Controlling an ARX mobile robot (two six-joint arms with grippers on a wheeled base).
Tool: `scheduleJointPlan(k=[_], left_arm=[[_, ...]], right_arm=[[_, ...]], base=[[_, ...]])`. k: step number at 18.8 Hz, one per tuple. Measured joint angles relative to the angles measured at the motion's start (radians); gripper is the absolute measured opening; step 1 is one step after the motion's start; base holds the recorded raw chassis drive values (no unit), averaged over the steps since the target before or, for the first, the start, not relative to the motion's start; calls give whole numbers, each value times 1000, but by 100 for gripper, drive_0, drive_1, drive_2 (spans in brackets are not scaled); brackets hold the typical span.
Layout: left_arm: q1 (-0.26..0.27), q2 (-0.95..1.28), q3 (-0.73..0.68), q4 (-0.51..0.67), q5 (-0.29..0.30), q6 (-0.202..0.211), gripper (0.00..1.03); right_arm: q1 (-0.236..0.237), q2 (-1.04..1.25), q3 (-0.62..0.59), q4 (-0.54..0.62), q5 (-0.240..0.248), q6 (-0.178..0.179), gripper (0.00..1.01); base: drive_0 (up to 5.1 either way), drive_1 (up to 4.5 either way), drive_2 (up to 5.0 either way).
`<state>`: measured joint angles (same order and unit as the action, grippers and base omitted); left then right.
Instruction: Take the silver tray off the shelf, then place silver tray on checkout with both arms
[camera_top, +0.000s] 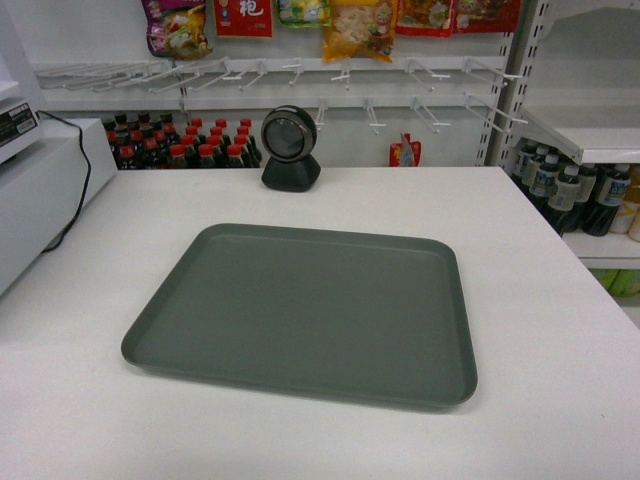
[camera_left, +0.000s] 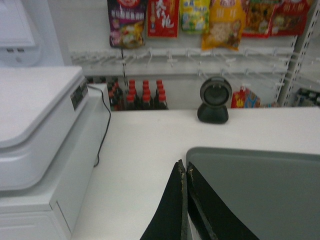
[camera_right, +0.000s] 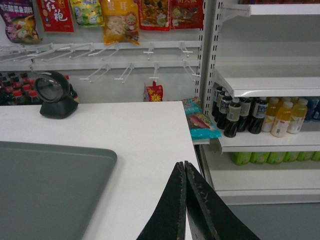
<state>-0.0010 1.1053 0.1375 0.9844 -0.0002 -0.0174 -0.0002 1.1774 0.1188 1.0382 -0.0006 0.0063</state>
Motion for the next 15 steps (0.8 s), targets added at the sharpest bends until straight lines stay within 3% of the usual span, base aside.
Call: scheduleJointPlan(k=[1, 3, 13, 15], left_arm=[[0, -2, -30, 15, 0, 0, 1], [0, -86, -82, -64, 0, 0, 1], [0, -556, -126, -446, 0, 0, 1], [0, -585, -127, -473, 0, 0, 1]], right_arm=[[0, -47, -19, -30, 0, 0, 2], [0, -153, -49, -100, 0, 0, 2], [0, -620, -106, -490, 0, 0, 2], [0, -649, -106, -517, 0, 0, 2]], base=[[0, 0, 0], [0, 0, 0], [0, 0, 0], [0, 0, 0]])
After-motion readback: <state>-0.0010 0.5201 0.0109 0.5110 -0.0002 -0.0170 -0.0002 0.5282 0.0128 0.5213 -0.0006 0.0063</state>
